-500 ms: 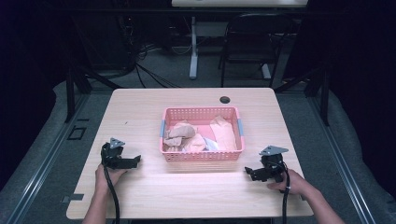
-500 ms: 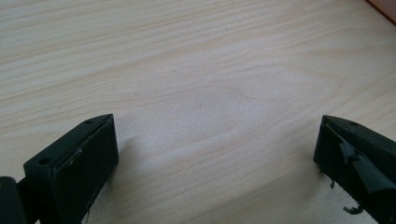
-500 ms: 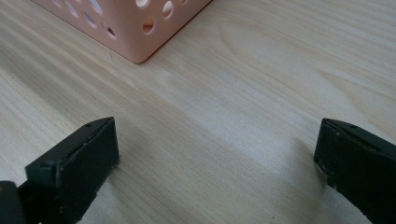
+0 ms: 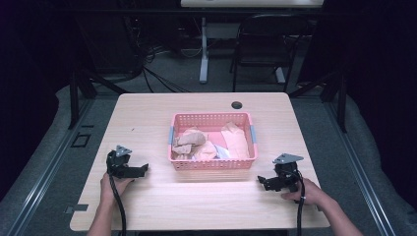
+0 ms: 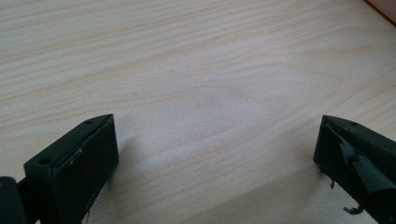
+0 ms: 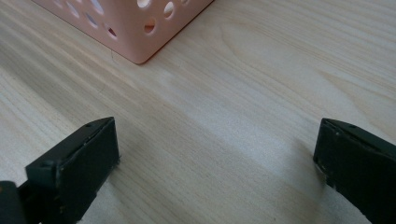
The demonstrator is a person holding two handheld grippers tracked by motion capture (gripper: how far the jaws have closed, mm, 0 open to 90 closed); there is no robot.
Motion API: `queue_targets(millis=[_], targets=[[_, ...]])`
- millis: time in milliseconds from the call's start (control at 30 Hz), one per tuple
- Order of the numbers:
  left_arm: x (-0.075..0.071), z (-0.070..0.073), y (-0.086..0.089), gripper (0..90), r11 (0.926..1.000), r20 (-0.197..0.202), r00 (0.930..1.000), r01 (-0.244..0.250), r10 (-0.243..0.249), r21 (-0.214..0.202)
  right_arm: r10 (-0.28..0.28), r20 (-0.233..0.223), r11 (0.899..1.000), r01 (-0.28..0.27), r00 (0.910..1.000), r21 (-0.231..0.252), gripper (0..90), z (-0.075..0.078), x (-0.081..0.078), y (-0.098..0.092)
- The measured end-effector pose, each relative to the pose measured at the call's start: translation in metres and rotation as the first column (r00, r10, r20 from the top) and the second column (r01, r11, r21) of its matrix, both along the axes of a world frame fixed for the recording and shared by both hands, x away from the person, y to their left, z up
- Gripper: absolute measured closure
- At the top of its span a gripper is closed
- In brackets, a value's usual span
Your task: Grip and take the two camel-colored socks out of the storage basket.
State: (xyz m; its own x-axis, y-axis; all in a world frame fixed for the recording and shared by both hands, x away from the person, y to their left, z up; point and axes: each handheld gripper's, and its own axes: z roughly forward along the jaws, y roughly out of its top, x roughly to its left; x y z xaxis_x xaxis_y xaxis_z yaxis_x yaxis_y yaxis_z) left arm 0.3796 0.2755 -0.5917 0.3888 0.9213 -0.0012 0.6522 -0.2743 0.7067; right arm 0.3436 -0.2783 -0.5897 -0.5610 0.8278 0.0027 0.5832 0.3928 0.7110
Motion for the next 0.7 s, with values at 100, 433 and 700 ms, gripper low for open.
queue_targets(millis=[100,433,700], targets=[[0.001,0.001,0.0,0.0,0.9999,-0.013,0.9999,0.009,-0.009,0.007,0.002,-0.001,1.0,-0.002,1.0,-0.002,0.0,0.0,0.0,0.0],[0.003,0.019,0.005,0.0,1.0,-0.104,0.9946,0.002,-0.001,0.006,0.0,0.002,1.0,0.0,1.0,-0.003,0.0,0.0,-0.001,0.0],[0.004,0.059,0.017,0.0,0.9965,-0.11,0.9938,0.01,-0.019,-0.083,0.0,0.002,1.0,0.0,1.0,-0.003,0.0,0.0,-0.001,0.0]])
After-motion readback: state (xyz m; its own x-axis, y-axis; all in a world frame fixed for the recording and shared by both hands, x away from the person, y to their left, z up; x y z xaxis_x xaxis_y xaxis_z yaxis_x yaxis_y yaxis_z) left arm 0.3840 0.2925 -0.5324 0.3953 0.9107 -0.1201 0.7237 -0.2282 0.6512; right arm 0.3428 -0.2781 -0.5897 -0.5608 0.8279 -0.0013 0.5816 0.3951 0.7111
